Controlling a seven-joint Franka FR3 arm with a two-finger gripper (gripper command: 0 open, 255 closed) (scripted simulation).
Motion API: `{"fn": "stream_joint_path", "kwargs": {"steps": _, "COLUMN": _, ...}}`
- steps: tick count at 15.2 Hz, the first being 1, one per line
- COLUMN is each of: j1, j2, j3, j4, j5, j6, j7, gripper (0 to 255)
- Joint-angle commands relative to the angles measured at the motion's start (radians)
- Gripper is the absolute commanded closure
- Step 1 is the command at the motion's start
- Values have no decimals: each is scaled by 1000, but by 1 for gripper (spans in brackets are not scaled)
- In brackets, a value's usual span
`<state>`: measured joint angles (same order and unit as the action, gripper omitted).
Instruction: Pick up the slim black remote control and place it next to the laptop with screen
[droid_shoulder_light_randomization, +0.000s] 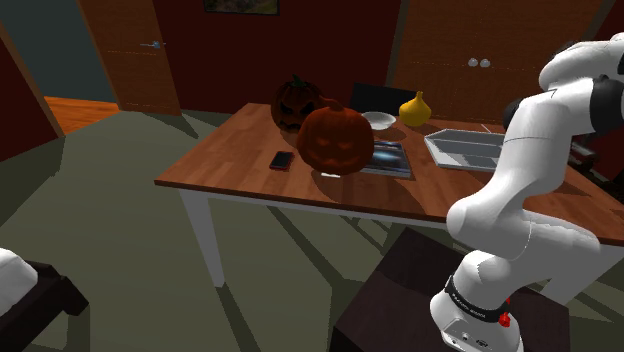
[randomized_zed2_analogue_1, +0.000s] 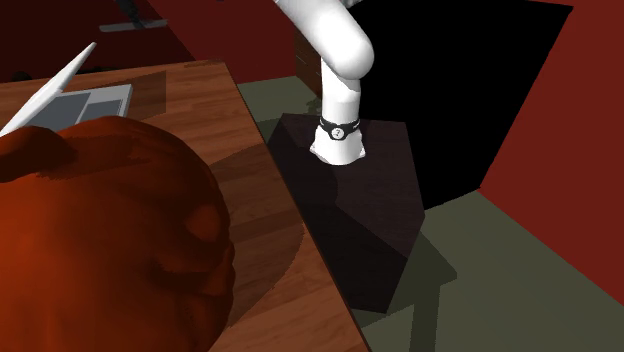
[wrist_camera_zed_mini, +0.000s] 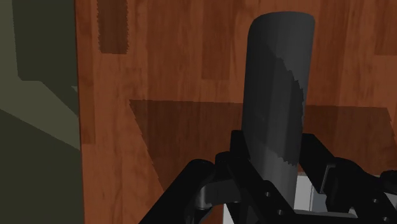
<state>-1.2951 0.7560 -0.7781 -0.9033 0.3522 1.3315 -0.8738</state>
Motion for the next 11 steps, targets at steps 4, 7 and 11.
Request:
{"fn": "stream_joint_path", "kwargs": {"steps": 4, "j1": 42, "j2": -19, "j3": -8, "j4": -116, "j5": -9, "j6": 86, "j7": -7, "gripper": 255}}
{"fn": "stream_joint_path", "kwargs": {"steps": 7, "j1": 61, "j2": -24, "j3": -10, "j4": -173, "j5": -11, "j6": 132, "j7": -9, "gripper": 255}}
{"fn": "stream_joint_path", "kwargs": {"steps": 11, "j1": 81, "j2": -26, "j3": -10, "j4": -237, "j5": -10, "j6": 188, "j7": -12, "gripper": 255}}
